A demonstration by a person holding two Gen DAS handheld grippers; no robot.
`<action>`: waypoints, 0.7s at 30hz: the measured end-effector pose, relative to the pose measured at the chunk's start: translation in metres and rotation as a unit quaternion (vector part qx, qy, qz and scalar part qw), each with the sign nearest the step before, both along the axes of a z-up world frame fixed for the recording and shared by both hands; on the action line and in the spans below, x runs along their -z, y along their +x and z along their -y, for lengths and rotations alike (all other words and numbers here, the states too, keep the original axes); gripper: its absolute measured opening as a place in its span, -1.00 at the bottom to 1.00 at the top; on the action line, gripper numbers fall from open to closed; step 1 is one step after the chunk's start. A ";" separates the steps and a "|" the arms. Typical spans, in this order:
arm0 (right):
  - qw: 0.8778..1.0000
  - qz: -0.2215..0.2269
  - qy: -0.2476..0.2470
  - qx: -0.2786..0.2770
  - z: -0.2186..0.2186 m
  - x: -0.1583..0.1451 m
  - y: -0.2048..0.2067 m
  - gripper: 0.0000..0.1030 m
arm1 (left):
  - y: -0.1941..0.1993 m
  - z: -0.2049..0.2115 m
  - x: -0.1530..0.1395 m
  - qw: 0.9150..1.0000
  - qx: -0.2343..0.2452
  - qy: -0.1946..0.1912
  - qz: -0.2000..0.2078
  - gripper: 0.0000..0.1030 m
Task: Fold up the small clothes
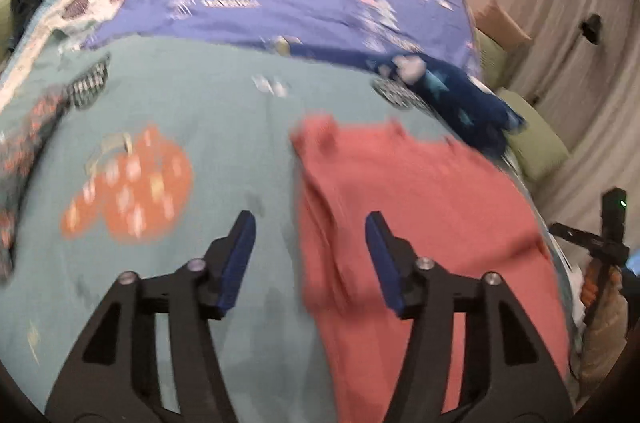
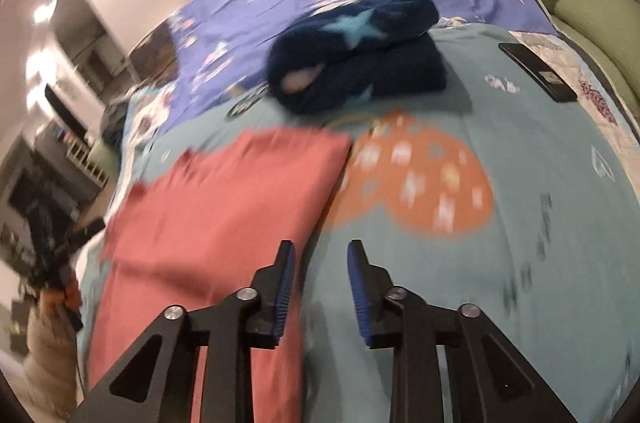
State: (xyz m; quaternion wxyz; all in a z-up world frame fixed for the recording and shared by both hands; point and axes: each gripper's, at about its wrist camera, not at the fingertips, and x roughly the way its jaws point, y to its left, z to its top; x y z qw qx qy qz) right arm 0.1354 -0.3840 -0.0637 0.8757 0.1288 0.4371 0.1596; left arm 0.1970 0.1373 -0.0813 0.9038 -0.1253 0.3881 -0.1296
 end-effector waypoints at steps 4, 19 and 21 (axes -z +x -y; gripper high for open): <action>1.000 -0.018 -0.009 -0.012 -0.015 0.012 -0.039 -0.31 | -0.047 0.020 0.026 0.998 0.045 -0.009 -0.042 0.17; 0.997 -0.039 0.024 0.067 0.003 0.032 -0.087 -0.86 | -0.107 0.006 0.028 0.998 0.008 -0.028 -0.048 -0.74; 0.996 -0.044 0.044 0.064 0.010 0.034 -0.104 -0.86 | -0.124 0.002 0.031 0.996 0.021 -0.059 -0.063 -0.45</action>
